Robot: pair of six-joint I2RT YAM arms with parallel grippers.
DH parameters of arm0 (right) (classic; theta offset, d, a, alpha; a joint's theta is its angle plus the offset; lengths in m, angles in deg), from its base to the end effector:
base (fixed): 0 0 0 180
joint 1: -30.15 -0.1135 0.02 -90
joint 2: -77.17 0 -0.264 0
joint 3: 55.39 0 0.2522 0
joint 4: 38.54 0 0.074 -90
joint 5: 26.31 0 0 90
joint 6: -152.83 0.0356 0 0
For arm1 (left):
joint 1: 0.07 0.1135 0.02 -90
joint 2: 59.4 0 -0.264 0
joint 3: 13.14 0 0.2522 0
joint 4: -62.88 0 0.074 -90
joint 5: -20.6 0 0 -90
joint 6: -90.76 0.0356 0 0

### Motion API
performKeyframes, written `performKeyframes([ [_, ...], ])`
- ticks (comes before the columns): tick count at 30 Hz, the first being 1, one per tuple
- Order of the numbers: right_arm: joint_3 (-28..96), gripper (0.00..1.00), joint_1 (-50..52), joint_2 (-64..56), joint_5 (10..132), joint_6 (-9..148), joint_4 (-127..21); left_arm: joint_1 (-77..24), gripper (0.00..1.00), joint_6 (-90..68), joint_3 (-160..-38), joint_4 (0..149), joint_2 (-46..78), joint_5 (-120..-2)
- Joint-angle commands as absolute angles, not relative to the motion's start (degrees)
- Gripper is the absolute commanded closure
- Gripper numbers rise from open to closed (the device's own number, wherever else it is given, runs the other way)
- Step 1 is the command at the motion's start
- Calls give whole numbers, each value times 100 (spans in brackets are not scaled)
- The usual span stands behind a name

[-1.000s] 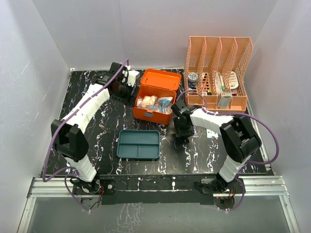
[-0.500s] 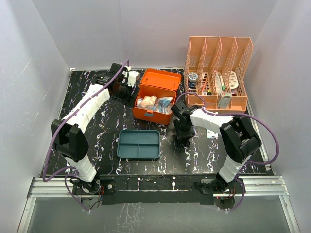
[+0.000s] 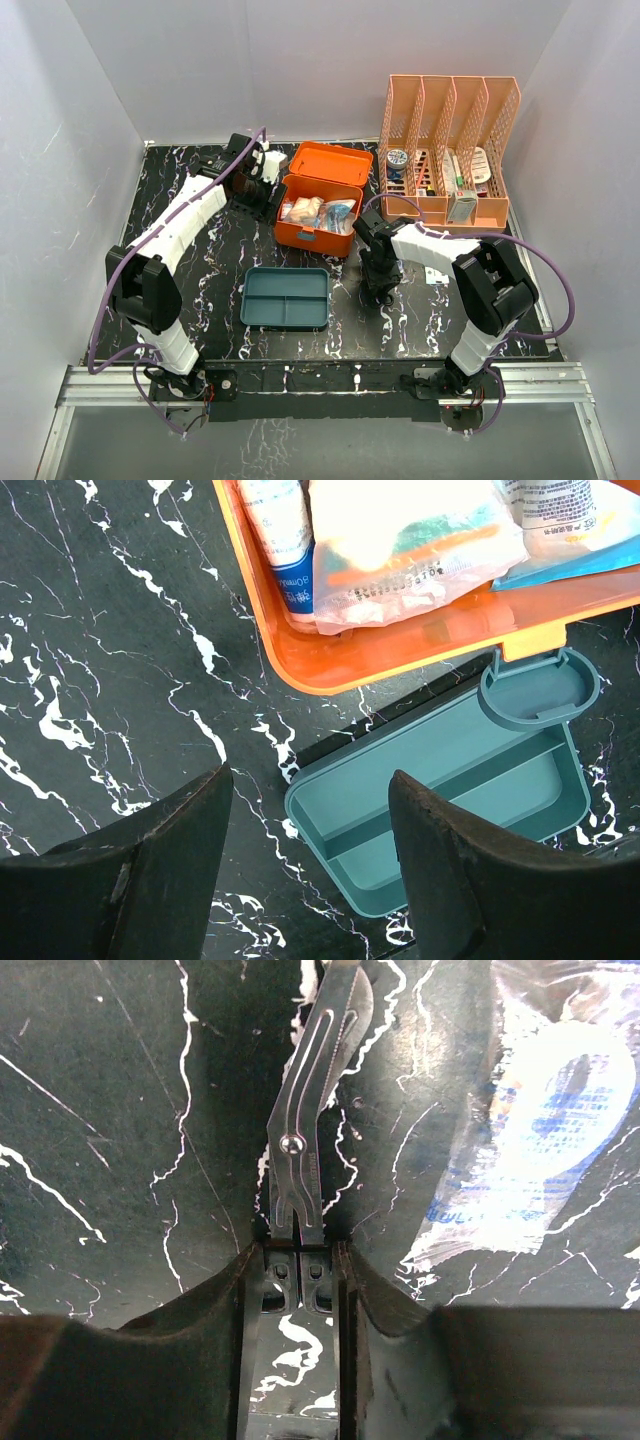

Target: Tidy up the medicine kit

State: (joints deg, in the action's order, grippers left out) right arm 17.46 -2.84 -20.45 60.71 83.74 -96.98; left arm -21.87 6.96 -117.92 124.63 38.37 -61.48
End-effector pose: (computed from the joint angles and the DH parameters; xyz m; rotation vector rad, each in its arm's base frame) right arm 0.2501 0.1601 0.1607 -0.3124 2.9962 0.0111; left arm 0.3409 -0.1416 0.3166 0.6676 2.4471 -0.2833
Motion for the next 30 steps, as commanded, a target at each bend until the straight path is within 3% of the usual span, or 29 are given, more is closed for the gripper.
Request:
performKeyframes([
  [1, 1471, 82, -340, -2224, 6129, 8396, -10011, -2135, 38, 695, -11773, 12503, 3500, -6105],
  [5, 1468, 99, -340, -2224, 6164, 8411, -9994, -2131, 38, 713, -11743, 12499, 3478, -6118],
  [19, 1888, 100, -336, -1886, 5921, 8499, -10364, -2104, 39, 736, -11737, 12472, 3468, -6171],
  [30, 2606, 100, -340, -1566, 5737, 8527, -10940, -2058, 31, 657, -11852, 12456, 3504, -6174],
])
